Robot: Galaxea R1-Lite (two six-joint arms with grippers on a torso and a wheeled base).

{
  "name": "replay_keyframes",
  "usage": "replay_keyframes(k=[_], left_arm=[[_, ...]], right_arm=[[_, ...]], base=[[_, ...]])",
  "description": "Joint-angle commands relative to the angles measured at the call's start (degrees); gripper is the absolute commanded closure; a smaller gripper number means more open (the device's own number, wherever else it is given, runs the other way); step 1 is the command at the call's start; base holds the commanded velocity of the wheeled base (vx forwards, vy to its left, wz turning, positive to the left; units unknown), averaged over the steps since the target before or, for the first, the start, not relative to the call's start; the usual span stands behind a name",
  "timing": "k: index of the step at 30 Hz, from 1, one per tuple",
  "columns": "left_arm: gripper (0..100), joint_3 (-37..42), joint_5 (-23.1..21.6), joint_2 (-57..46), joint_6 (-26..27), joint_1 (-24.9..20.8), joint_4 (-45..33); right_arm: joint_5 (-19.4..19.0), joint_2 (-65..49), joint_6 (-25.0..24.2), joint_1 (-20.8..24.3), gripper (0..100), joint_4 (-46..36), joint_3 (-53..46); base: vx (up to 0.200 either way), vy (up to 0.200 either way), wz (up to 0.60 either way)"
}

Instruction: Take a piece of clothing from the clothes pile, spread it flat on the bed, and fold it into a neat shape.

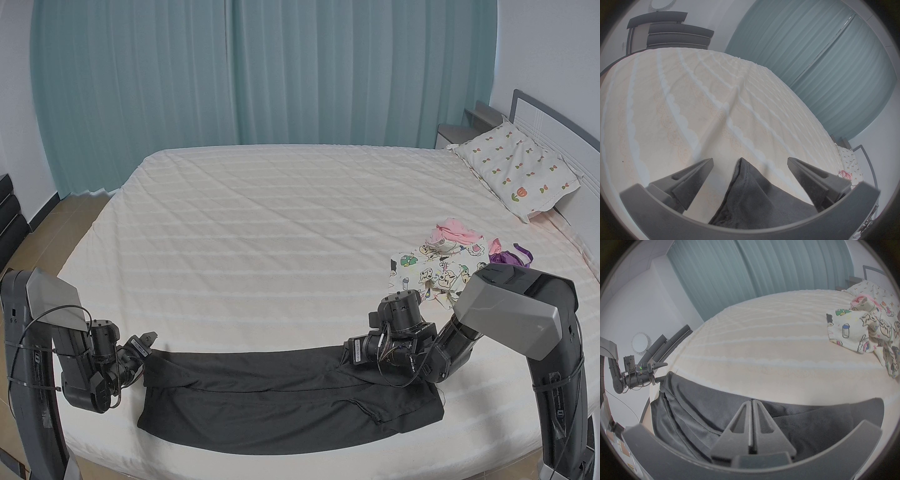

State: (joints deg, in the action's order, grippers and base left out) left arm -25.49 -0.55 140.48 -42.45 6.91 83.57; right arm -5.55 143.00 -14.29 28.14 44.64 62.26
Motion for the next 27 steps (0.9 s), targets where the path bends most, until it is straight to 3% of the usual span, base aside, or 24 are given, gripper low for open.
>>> replay_keyframes(k=[1,20,21,25,27], left_arm=[[0,0.0,0.02,0.05,0.0,0.03,0.02],[0,0.0,0.11,0.05,0.08,0.03,0.02],[0,0.0,0.11,0.05,0.08,-0.06,0.02],[0,0.0,0.2,0.05,0.08,-0.06,0.02],[0,0.0,0.11,0.05,0.08,-0.06,0.02]], right_arm=[[0.1,-0.26,-0.04,1.04,100,0.18,0.67],[1.5,2.64,0.49,1.66,100,2.38,4.8],[1.5,2.64,0.49,1.66,0,2.29,4.8],[1.24,2.73,-0.74,1.57,0,2.64,5.42],[1.77,2.55,-3.91,1.31,0,2.64,7.09]], base=[[0.0,0.0,0.0],[0.0,0.0,0.0],[0.0,0.0,0.0],[0.0,0.0,0.0],[0.0,0.0,0.0]])
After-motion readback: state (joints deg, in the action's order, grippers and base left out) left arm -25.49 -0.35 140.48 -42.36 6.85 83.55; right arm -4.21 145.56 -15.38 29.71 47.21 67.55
